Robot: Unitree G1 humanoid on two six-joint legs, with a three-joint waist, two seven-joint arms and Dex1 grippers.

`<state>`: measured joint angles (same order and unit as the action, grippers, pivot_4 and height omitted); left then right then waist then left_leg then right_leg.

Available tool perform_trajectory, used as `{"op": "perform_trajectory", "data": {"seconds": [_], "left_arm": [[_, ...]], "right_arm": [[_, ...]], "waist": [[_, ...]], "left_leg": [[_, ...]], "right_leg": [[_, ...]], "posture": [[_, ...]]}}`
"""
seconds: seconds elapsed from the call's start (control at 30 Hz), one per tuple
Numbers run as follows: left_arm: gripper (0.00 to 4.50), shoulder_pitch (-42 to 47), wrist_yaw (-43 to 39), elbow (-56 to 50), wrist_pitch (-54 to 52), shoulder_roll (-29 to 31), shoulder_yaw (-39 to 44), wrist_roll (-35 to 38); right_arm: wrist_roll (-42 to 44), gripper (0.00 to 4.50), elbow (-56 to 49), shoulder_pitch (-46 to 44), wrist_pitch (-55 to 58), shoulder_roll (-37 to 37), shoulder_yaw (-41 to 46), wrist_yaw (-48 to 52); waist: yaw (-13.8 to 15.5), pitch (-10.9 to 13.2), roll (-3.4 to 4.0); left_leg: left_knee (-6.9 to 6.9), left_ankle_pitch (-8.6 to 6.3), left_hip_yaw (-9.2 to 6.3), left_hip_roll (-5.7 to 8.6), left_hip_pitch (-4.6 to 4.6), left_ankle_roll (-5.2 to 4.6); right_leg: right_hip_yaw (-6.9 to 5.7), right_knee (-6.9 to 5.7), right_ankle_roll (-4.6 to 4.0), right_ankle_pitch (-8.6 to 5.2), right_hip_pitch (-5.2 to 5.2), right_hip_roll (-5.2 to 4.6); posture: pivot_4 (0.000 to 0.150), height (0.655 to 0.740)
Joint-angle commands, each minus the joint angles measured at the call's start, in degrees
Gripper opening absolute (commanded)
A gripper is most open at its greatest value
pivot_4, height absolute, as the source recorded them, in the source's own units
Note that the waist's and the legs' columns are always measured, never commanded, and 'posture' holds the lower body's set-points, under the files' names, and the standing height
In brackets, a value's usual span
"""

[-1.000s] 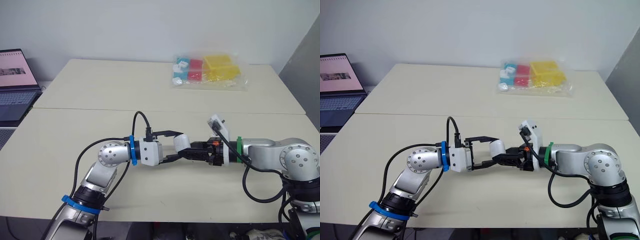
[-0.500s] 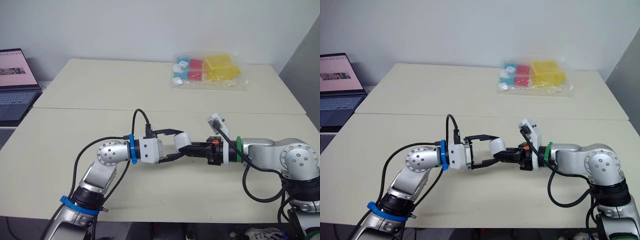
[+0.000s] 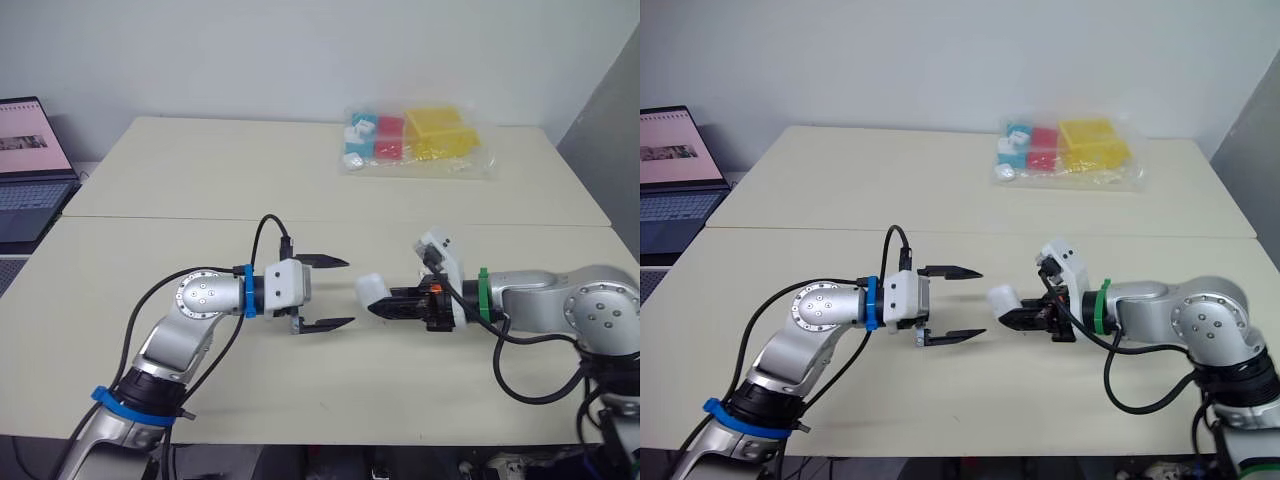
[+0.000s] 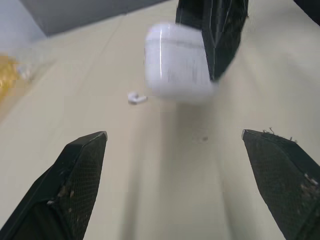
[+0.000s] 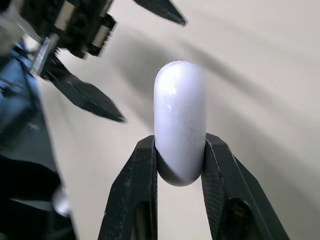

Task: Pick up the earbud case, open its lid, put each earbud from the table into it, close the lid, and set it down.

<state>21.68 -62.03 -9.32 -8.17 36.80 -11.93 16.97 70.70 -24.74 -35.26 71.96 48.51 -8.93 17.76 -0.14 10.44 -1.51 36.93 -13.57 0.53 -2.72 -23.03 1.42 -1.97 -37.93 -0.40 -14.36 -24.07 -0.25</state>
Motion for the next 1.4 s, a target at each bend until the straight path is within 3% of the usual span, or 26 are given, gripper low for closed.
{"op": "perform_trajectory", "data": {"seconds": [0.03, 0.17, 0.47, 0.8, 1.4], "left_arm": [[4.5, 0.9, 0.2, -5.1, -14.0, 2.3, 0.0, 3.9], [4.5, 3.3, 1.4, -9.5, -28.3, 3.0, -1.6, 7.0], [4.5, 10.3, 9.8, -9.1, -33.6, -4.3, -5.1, 2.6], [4.5, 14.8, 8.9, -9.1, -32.4, -6.1, -7.3, 1.1], [4.5, 14.1, 5.6, -10.3, -29.4, -5.6, -9.0, 0.4]], "right_arm": [[-16.0, 0.76, -4.7, -3.6, -9.1, 7.4, -7.0, 13.1], [-40.8, 0.76, -5.9, -8.6, -26.3, 16.6, -19.0, 27.2], [-54.3, 0.76, -3.1, -10.6, -33.6, 12.5, -21.0, 38.7], [-57.0, 0.76, -3.2, -10.5, -30.0, 7.7, -18.3, 43.4], [-56.9, 0.76, -4.8, -9.9, -25.9, 5.8, -16.5, 45.8]], "waist": [[0.0, 0.0, 0.01], [-0.1, 0.1, 0.16], [0.0, 0.1, 0.09], [0.0, 0.1, 0.1], [0.0, 0.1, 0.1]], "left_leg": [[0.0, 0.0, -0.01, 0.0, -0.01, 0.0], [-0.03, -0.01, 0.0, 0.01, -0.02, 0.0], [0.03, 0.0, 0.01, 0.02, -0.03, 0.01], [0.06, 0.0, 0.01, 0.02, 0.0, 0.01], [0.07, 0.0, 0.02, 0.04, 0.02, 0.01]], "right_leg": [[-0.01, 0.01, -0.01, -0.01, 0.0, 0.01], [-0.02, 0.06, -0.04, -0.04, -0.08, 0.01], [0.02, -0.02, -0.06, -0.05, -0.06, 0.02], [0.04, -0.1, -0.07, -0.04, -0.03, 0.03], [0.08, -0.14, -0.08, -0.04, -0.03, 0.02]], "posture": [[0.15, 0.74], [0.15, 0.74], [0.15, 0.74], [0.15, 0.74], [0.15, 0.74]]}}
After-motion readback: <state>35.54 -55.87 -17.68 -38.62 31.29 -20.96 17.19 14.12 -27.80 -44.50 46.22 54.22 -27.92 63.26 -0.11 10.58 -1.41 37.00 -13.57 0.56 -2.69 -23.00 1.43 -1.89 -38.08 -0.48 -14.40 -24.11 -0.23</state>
